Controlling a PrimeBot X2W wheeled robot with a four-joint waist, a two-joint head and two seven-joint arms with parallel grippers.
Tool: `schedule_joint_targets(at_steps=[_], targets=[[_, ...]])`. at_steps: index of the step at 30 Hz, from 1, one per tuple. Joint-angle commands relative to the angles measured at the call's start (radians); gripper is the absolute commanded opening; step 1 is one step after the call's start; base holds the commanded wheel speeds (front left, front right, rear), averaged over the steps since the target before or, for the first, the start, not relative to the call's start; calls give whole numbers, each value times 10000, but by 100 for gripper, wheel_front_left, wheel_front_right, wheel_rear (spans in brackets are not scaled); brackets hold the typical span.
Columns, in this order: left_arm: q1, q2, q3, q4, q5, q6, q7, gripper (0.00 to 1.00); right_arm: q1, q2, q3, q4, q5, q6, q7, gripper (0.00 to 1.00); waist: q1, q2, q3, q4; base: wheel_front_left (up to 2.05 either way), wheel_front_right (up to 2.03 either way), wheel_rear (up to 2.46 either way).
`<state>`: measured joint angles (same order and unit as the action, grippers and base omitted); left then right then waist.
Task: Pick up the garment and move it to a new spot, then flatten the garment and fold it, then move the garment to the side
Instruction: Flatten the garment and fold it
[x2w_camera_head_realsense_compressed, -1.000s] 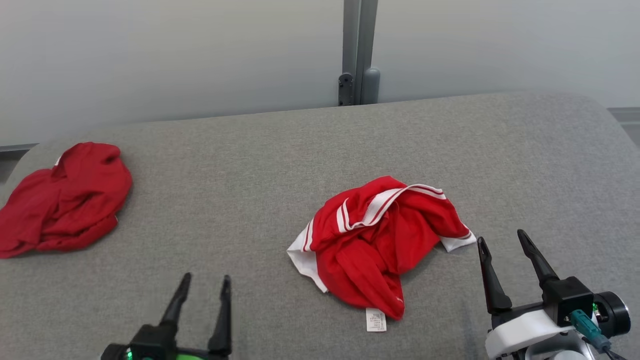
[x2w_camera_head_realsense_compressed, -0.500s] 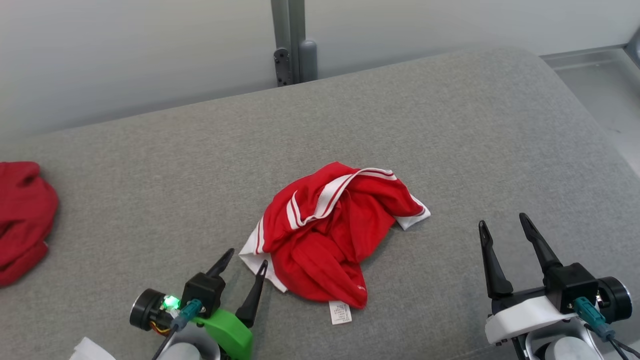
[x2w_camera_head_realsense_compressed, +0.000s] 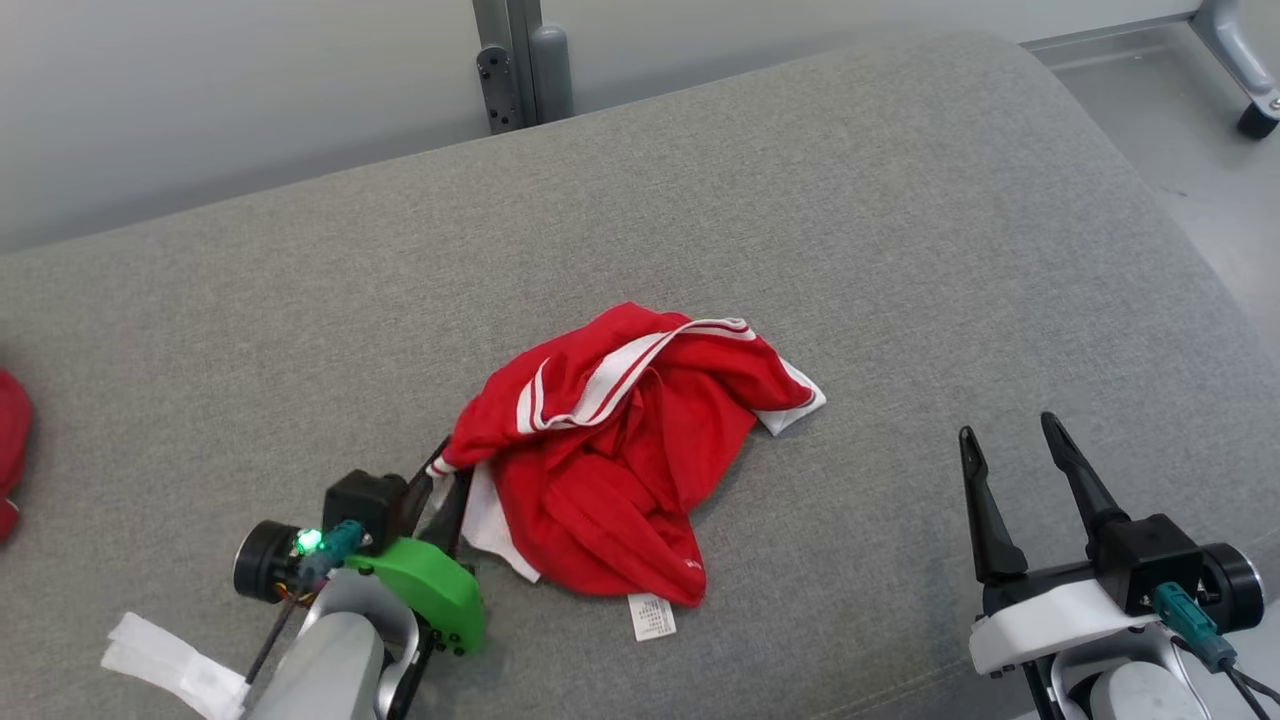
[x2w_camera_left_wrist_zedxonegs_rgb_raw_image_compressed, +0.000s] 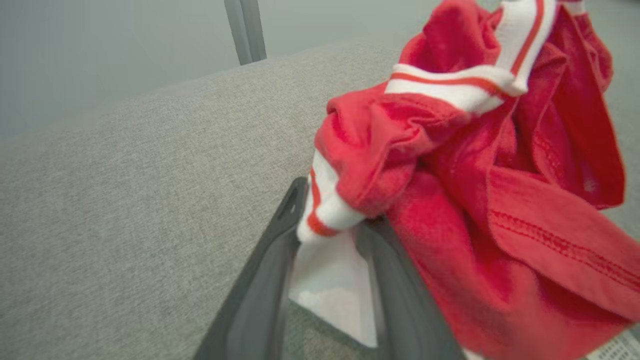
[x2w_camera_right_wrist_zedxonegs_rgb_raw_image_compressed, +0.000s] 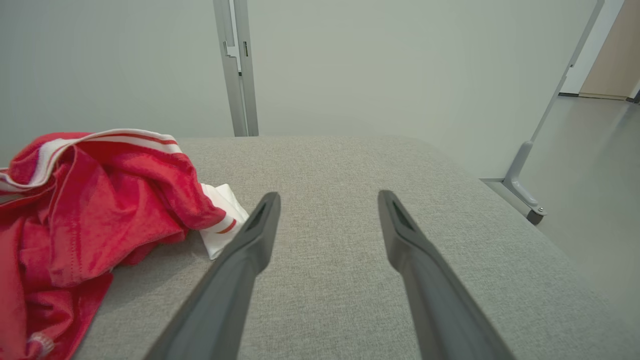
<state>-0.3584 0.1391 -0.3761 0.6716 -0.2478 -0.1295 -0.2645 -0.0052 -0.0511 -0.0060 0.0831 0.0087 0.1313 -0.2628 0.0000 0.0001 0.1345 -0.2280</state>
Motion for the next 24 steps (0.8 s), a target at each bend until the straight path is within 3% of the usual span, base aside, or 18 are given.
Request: schedule_joint_targets(at_steps=[1,6,10,15,20,24], targets=[[-129,19,170,-180,-386,-10,1,0,-3,5,2,2,90,-10,-31,100,0,-1,-68,125,0,0,0],[-306,440,517,-912,-1698,-5,0,0,182,3,-65,30,58,-10,-31,100,0,-1,-282,455,0,0,0],[-622,950,950,-1817,-2109,119,433,0,324,0,-125,57,-23,-10,-31,100,0,-1,-497,795,0,0,0],[-1267,1589,1469,-3530,-2034,1030,1676,0,461,3,-60,137,19,-10,-31,100,0,-1,-799,1171,0,0,0],[-1844,2095,1395,-5064,-1330,2064,3396,0,597,-2,15,220,26,-10,-31,100,0,-1,-1114,1423,0,0,0],[-2175,1977,1012,-5849,-1010,2627,4754,0,590,-1,109,283,69,-10,-31,100,0,-1,-1228,1502,0,0,0]])
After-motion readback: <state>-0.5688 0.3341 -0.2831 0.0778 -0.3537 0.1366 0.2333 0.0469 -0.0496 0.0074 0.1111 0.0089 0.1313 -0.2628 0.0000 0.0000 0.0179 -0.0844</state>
